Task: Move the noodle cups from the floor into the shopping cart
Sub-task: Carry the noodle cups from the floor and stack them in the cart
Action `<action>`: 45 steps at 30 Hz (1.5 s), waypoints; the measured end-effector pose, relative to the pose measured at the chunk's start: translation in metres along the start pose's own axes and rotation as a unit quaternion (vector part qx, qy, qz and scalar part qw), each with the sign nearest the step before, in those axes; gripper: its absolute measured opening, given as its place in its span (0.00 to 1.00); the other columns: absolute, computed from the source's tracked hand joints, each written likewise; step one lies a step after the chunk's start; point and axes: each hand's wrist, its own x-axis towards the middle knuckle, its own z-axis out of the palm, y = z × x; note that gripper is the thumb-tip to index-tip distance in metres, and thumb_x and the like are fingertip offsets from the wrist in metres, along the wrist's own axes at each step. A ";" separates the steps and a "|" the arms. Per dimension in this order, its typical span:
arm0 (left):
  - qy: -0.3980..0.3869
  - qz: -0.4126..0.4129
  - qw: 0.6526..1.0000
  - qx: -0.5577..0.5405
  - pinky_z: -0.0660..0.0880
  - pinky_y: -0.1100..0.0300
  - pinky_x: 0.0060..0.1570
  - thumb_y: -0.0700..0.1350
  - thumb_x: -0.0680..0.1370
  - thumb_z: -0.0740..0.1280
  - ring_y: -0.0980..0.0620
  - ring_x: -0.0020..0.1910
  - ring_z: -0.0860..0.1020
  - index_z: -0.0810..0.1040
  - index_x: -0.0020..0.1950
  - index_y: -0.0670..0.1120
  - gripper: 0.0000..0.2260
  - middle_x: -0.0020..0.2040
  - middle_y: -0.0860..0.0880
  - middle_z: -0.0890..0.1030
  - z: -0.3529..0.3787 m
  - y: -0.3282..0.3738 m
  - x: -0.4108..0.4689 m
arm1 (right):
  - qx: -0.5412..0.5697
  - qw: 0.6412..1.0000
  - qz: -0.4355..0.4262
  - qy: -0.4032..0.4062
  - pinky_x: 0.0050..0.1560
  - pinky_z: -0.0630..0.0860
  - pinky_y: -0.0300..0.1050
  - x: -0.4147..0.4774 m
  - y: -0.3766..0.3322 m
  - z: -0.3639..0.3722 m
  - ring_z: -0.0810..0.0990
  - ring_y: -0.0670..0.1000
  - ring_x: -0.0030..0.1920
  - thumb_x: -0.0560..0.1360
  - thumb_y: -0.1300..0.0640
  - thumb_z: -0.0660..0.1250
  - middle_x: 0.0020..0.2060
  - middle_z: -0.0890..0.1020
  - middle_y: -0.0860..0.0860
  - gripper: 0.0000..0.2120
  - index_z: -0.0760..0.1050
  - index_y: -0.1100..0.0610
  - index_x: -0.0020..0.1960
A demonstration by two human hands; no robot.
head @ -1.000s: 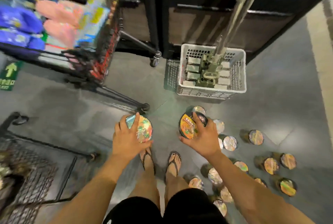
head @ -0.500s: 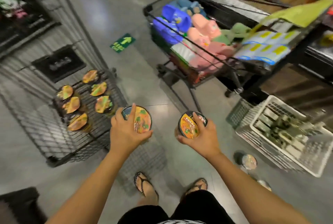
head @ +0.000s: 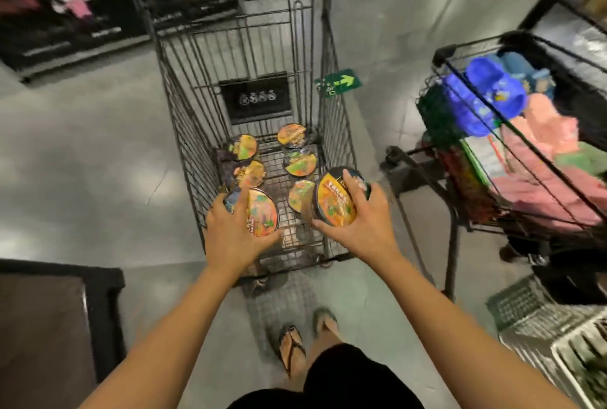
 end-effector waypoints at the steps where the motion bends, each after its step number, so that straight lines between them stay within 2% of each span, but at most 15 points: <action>1: -0.012 -0.012 1.000 0.002 0.68 0.44 0.64 0.73 0.62 0.70 0.36 0.69 0.61 0.52 0.79 0.55 0.52 0.72 0.38 0.59 0.005 -0.006 0.005 | -0.006 1.000 -0.003 -0.028 0.69 0.65 0.53 0.008 -0.003 0.011 0.63 0.60 0.69 0.59 0.29 0.72 0.68 0.64 0.60 0.50 0.58 0.42 0.76; 4: -0.065 -0.025 0.998 0.007 0.68 0.45 0.63 0.73 0.63 0.69 0.36 0.68 0.62 0.52 0.79 0.55 0.52 0.70 0.38 0.60 0.024 -0.020 0.020 | -0.055 0.989 0.020 -0.134 0.70 0.62 0.52 0.033 0.005 0.046 0.61 0.59 0.70 0.60 0.25 0.67 0.70 0.61 0.60 0.52 0.53 0.42 0.77; 7: -0.129 -0.027 0.991 0.006 0.67 0.45 0.66 0.76 0.61 0.66 0.36 0.71 0.59 0.50 0.79 0.56 0.53 0.73 0.38 0.58 0.044 -0.032 0.033 | -0.116 0.961 0.036 -0.247 0.71 0.60 0.54 0.053 0.026 0.076 0.58 0.63 0.72 0.61 0.23 0.65 0.71 0.58 0.62 0.54 0.47 0.42 0.78; 10: -0.168 -0.041 0.985 -0.009 0.63 0.46 0.69 0.74 0.61 0.69 0.37 0.73 0.56 0.50 0.79 0.56 0.53 0.75 0.40 0.54 0.062 -0.038 0.048 | -0.173 0.938 0.024 -0.299 0.69 0.62 0.52 0.071 0.048 0.099 0.61 0.62 0.69 0.58 0.21 0.61 0.68 0.61 0.61 0.56 0.47 0.43 0.78; 12: -0.189 -0.055 0.980 -0.007 0.64 0.45 0.68 0.74 0.61 0.69 0.36 0.72 0.56 0.49 0.79 0.56 0.54 0.75 0.40 0.54 0.075 -0.041 0.058 | -0.185 0.928 0.030 -0.321 0.70 0.63 0.51 0.080 0.060 0.113 0.61 0.60 0.68 0.59 0.22 0.64 0.67 0.61 0.60 0.56 0.47 0.44 0.78; 17: -0.224 -0.116 0.967 -0.038 0.60 0.45 0.69 0.70 0.63 0.72 0.37 0.73 0.53 0.49 0.79 0.56 0.53 0.75 0.42 0.51 0.111 -0.045 0.073 | -0.224 0.912 0.043 -0.339 0.69 0.63 0.50 0.094 0.080 0.152 0.61 0.59 0.67 0.59 0.21 0.65 0.67 0.59 0.60 0.59 0.44 0.46 0.79; 19: -0.200 -0.122 0.972 -0.035 0.65 0.44 0.64 0.69 0.61 0.74 0.35 0.68 0.60 0.56 0.79 0.52 0.52 0.71 0.37 0.58 0.127 -0.045 0.073 | -0.239 0.906 0.038 -0.346 0.68 0.66 0.52 0.097 0.086 0.164 0.63 0.60 0.66 0.56 0.21 0.63 0.67 0.61 0.60 0.58 0.45 0.44 0.78; 21: -0.196 -0.101 0.975 0.005 0.70 0.44 0.56 0.73 0.58 0.70 0.34 0.59 0.69 0.61 0.77 0.50 0.53 0.64 0.33 0.67 0.142 -0.049 0.073 | -0.261 0.898 0.005 -0.355 0.64 0.70 0.54 0.099 0.091 0.174 0.67 0.63 0.63 0.55 0.19 0.59 0.65 0.64 0.63 0.58 0.47 0.42 0.77; 23: -0.226 -0.084 0.970 0.039 0.72 0.45 0.55 0.75 0.59 0.67 0.35 0.59 0.71 0.61 0.77 0.51 0.52 0.63 0.34 0.70 0.153 -0.054 0.074 | -0.268 0.893 -0.017 -0.362 0.62 0.71 0.55 0.101 0.095 0.181 0.68 0.64 0.62 0.54 0.20 0.57 0.65 0.65 0.64 0.56 0.48 0.42 0.77; 26: -0.224 -0.048 0.972 0.052 0.74 0.42 0.54 0.72 0.57 0.73 0.33 0.60 0.73 0.67 0.74 0.47 0.51 0.63 0.34 0.72 0.167 -0.065 0.075 | -0.248 0.904 -0.049 -0.346 0.57 0.73 0.55 0.098 0.104 0.190 0.71 0.64 0.57 0.56 0.23 0.59 0.62 0.68 0.64 0.54 0.55 0.44 0.77; 29: -0.258 -0.065 0.964 0.024 0.67 0.38 0.64 0.71 0.61 0.71 0.32 0.69 0.61 0.57 0.78 0.51 0.52 0.73 0.34 0.60 0.184 -0.074 0.074 | -0.232 0.906 -0.088 -0.342 0.53 0.74 0.57 0.091 0.118 0.198 0.71 0.65 0.55 0.56 0.28 0.70 0.62 0.68 0.66 0.55 0.55 0.47 0.77; 34: -0.241 -0.120 0.963 -0.029 0.65 0.36 0.64 0.69 0.62 0.73 0.33 0.70 0.58 0.49 0.80 0.49 0.56 0.73 0.34 0.57 0.201 -0.080 0.068 | -0.235 0.904 -0.053 -0.353 0.62 0.69 0.60 0.082 0.128 0.212 0.64 0.65 0.65 0.56 0.32 0.76 0.68 0.60 0.64 0.57 0.51 0.43 0.77; 39: -0.252 -0.131 0.958 -0.036 0.61 0.37 0.69 0.72 0.61 0.71 0.33 0.72 0.54 0.41 0.79 0.53 0.58 0.75 0.35 0.51 0.206 -0.080 0.069 | -0.236 0.907 -0.037 -0.346 0.65 0.66 0.59 0.076 0.124 0.216 0.63 0.65 0.66 0.60 0.36 0.76 0.69 0.59 0.66 0.55 0.49 0.43 0.77; 42: -0.265 -0.127 0.955 -0.034 0.59 0.36 0.70 0.72 0.61 0.71 0.34 0.75 0.50 0.40 0.79 0.53 0.58 0.76 0.36 0.49 0.201 -0.081 0.067 | -0.246 0.901 -0.014 -0.358 0.66 0.65 0.57 0.078 0.120 0.213 0.64 0.63 0.65 0.60 0.35 0.75 0.68 0.60 0.64 0.54 0.50 0.45 0.78; 45: -0.281 -0.114 0.953 -0.010 0.54 0.35 0.72 0.74 0.62 0.68 0.36 0.76 0.45 0.39 0.79 0.52 0.58 0.77 0.36 0.44 0.194 -0.079 0.068 | -0.278 0.884 0.027 -0.375 0.69 0.60 0.56 0.082 0.112 0.208 0.59 0.63 0.69 0.61 0.31 0.73 0.70 0.56 0.64 0.57 0.43 0.46 0.79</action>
